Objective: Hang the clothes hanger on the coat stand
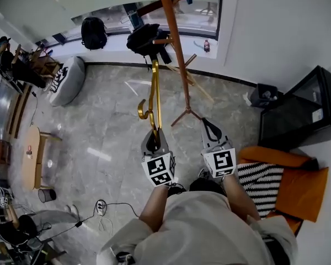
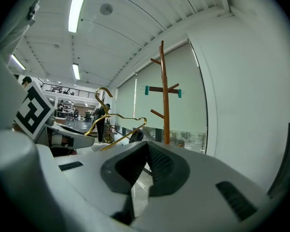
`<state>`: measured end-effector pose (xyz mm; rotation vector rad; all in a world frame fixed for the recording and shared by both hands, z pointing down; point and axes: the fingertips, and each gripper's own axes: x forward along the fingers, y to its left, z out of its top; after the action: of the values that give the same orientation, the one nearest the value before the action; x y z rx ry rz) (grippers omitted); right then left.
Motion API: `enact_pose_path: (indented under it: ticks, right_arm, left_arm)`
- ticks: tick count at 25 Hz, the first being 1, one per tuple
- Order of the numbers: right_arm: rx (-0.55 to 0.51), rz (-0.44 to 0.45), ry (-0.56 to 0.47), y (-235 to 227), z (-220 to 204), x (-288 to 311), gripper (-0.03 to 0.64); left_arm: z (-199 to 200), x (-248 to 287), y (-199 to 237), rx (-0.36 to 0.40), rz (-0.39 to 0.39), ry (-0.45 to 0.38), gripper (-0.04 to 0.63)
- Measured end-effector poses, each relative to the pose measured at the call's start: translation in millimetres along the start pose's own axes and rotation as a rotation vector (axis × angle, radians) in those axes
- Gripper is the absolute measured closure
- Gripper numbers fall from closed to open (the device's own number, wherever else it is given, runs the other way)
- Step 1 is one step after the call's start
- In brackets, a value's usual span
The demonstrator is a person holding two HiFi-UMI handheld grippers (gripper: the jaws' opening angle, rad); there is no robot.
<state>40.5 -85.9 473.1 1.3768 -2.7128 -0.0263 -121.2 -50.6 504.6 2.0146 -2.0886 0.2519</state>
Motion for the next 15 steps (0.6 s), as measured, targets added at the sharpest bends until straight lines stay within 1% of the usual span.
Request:
enact_pose_path:
  ticks: [3, 8, 15]
  right_arm:
    - [-0.007, 0.057, 0.006, -10, 0, 13, 0.612]
    - [-0.008, 0.109, 0.014, -16, 0, 30, 0.612]
    - [-0.015, 0.123, 0.005, -24, 1, 49, 0.612]
  left_arm:
    - [3, 10, -4, -0.012, 0.049, -0.006, 0.543]
    - [10, 21, -6, -0.036, 0.091, -0.002, 0.543]
    - [13, 45, 0, -0.038, 0.119, 0.008, 0.543]
